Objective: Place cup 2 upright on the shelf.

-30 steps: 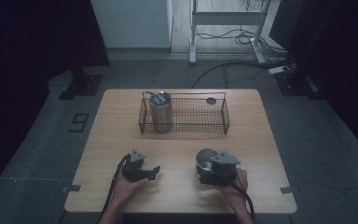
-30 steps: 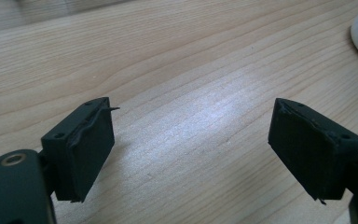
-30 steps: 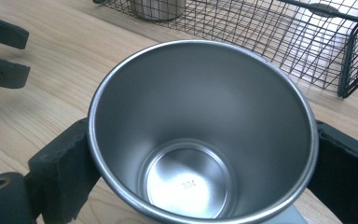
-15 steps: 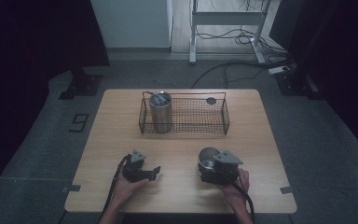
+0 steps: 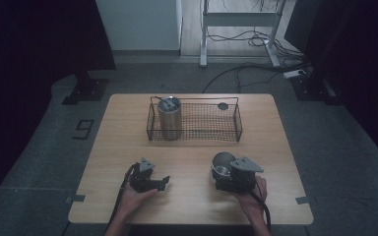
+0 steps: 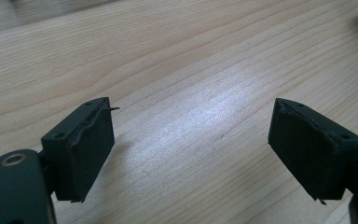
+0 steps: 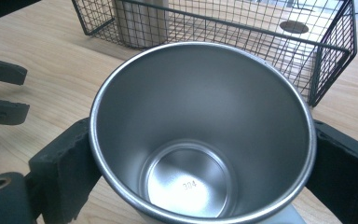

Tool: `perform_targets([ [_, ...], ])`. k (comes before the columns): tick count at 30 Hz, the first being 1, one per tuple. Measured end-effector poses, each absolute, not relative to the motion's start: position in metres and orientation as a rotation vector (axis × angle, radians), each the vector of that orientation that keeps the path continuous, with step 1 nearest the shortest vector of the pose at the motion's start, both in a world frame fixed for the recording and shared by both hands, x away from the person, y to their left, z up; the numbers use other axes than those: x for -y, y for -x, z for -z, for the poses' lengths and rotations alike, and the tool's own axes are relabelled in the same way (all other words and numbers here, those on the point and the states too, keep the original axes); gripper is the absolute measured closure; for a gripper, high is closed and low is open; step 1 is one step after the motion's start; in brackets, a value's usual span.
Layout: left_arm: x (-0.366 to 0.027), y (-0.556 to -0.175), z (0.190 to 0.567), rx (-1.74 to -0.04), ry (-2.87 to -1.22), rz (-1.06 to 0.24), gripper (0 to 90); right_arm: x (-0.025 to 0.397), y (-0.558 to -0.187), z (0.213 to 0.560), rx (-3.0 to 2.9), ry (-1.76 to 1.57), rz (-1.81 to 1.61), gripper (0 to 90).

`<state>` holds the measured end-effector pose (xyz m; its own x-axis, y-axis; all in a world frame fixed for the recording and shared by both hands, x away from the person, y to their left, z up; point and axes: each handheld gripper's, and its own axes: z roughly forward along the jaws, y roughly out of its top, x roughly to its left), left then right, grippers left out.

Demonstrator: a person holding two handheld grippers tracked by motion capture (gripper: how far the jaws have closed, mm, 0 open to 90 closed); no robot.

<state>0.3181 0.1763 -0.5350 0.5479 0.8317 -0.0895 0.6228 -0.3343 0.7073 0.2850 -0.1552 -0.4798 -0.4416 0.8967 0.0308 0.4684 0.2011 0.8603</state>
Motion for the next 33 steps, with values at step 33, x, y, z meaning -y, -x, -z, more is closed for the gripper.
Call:
perform_targets([
  [33,-0.169,-0.313,0.538,-1.126,-2.107,-0.363,14.5,0.155,-0.294,0.445,-1.943,-1.32,-1.147,6.5],
])
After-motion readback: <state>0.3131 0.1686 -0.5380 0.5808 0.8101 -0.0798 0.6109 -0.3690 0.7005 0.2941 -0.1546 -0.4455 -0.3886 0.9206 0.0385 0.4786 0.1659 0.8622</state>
